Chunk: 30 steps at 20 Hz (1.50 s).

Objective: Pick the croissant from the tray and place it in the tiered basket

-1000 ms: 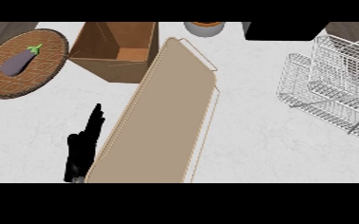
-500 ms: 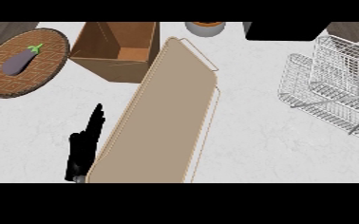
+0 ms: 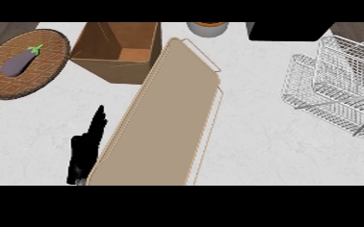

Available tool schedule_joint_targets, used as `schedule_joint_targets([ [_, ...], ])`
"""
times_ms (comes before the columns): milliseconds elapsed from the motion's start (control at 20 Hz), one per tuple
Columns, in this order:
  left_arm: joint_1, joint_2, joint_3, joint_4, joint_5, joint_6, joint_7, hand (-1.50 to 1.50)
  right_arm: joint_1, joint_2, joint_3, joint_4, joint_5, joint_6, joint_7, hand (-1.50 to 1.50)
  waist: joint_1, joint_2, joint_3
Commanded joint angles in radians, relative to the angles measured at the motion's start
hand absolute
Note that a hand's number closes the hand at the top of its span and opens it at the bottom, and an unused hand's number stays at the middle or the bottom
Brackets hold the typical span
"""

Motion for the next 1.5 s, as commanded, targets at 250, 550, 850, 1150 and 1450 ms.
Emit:
schedule_joint_targets([
  [250, -0.016, 0.012, 0.011, -0.035, 0.004, -0.006, 0.039, 0.00, -0.079, 0.140, -0.105, 0.202, -0.154, 0.041, -0.013, -1.50, 0.001, -0.001, 0.001],
  [550, -0.002, 0.046, 0.056, 0.006, 0.037, -0.042, 0.010, 0.00, -0.168, 0.132, -0.225, 0.276, -0.271, 0.055, -0.038, -1.50, 0.001, 0.000, 0.000],
  [850, 0.019, -0.010, 0.001, -0.017, -0.016, 0.013, 0.015, 0.00, -0.135, 0.097, -0.353, 0.275, -0.336, -0.055, -0.122, -1.50, -0.012, -0.003, 0.001],
  [1150, 0.017, 0.007, 0.020, -0.006, -0.009, 0.001, -0.016, 0.00, -0.103, -0.094, -0.476, 0.412, -0.336, -0.150, -0.100, -1.50, -0.008, 0.003, 0.002],
  [1450, 0.058, 0.025, 0.026, -0.067, 0.013, -0.023, 0.015, 0.00, 0.057, -0.297, -0.633, 0.559, -0.451, 0.054, -0.118, -1.50, -0.020, -0.002, 0.003],
])
